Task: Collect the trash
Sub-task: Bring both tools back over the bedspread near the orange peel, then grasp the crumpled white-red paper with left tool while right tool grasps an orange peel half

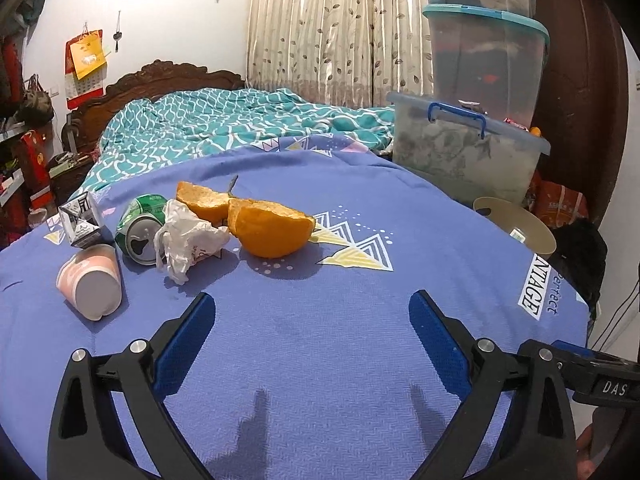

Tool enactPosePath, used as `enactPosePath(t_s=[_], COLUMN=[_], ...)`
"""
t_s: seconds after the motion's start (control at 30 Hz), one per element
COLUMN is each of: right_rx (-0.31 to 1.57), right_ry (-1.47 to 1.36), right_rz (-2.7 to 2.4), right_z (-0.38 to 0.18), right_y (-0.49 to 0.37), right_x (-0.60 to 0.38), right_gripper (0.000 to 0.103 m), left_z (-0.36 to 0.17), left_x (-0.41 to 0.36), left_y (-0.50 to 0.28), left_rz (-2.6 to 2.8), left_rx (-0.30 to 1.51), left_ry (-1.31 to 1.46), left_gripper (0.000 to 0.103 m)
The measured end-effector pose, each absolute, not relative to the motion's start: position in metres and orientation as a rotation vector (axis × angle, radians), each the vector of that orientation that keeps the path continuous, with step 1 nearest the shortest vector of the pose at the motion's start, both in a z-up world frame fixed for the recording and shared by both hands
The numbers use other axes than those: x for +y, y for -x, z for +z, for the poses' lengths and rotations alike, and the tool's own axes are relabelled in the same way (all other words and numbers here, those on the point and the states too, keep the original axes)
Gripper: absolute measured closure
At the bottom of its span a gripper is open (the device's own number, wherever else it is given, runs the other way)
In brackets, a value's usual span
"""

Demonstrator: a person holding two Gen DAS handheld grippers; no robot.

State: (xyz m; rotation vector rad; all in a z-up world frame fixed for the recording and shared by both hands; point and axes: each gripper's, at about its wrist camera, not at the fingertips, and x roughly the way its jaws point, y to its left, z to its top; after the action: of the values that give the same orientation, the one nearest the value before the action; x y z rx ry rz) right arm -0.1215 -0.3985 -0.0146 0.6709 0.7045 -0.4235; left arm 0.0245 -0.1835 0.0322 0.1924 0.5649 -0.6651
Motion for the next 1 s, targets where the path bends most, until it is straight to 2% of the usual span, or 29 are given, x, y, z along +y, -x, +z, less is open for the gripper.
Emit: enactPosePath(t_s=[0.47,0.67,0.8,0.9,1.0], right_rx=[0.576,0.67,0.65,0.642,0.658], right_ry=[-0.7,-0.599,-0.576,-0.503,-0.442], right_rz=[-0.442,-0.424,-0.404,-0.358,-0.281], right_z=[-0.019,-0.015,-0.008,0.004,0.014], right_y=[0.123,0.105,0.096,0.08,0.053], right_x=[-0.401,-0.398,-0.396,-0.387,-0.379], right_gripper=[0.003,0.003,0.003,0.012,0.026], left_z=[0.028,0.027,0.027,0.026,0.027], left_x=[-0.183,-0.181,-0.175,-0.167,-0.147], left_y=[-0.033,-0.037,-0.044,-0.053,-0.066], left_rz=[-0.67,-0.676,-0.676,-0.665,-0.613], left_rx=[0.626,0.656,0.684,0.724,0.736], left_ry=[-0.188,-0.19,-0.158,-0.151,-0.142], left_gripper=[0.009,0.009,0.009,0.009,0.009])
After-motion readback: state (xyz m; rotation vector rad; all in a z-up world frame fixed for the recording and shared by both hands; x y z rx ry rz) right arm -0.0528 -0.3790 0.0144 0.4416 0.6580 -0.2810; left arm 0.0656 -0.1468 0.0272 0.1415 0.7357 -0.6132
